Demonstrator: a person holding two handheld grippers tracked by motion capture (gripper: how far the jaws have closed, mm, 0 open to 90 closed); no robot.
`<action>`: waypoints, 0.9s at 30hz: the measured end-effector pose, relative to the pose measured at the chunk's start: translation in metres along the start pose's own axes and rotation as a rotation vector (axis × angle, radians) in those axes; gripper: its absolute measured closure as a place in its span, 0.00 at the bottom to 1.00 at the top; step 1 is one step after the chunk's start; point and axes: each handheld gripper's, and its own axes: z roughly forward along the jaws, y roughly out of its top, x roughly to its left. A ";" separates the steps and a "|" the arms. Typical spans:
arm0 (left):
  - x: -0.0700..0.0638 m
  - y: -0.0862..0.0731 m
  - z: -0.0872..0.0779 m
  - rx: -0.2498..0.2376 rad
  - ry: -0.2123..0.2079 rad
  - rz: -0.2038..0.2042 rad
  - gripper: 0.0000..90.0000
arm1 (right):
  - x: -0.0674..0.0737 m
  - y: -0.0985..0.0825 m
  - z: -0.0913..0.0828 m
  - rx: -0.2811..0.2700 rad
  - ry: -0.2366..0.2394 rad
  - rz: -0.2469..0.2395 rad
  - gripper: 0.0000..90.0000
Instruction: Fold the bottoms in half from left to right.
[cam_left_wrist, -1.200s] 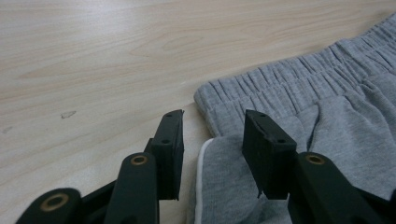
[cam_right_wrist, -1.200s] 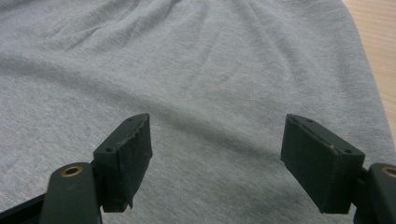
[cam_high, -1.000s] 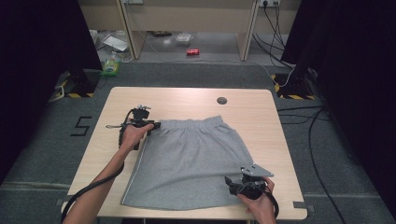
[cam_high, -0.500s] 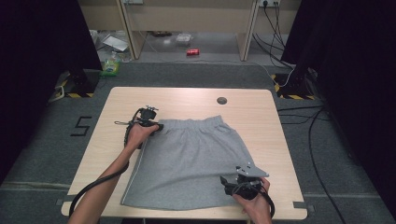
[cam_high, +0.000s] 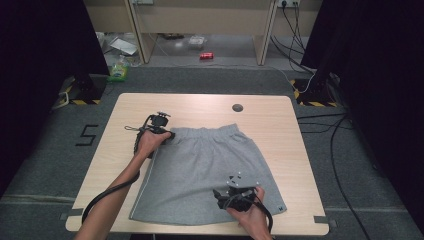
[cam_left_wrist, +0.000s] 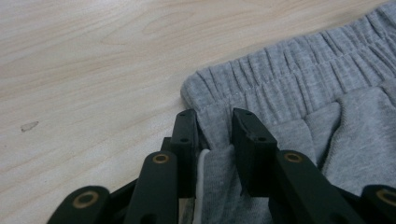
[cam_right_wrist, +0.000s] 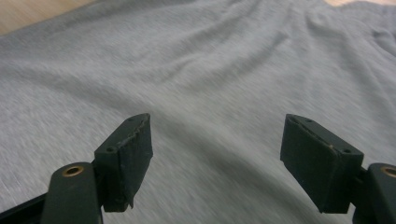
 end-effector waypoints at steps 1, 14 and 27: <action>0.000 0.000 0.000 0.001 0.001 0.001 0.78 | 0.003 0.003 0.002 0.000 0.006 -0.006 0.28; -0.002 0.000 0.000 0.004 -0.007 -0.005 0.84 | 0.044 0.033 0.033 -0.010 0.099 -0.079 0.28; -0.004 0.004 0.000 0.026 0.006 0.022 0.85 | 0.084 0.050 0.058 0.000 0.171 -0.114 0.30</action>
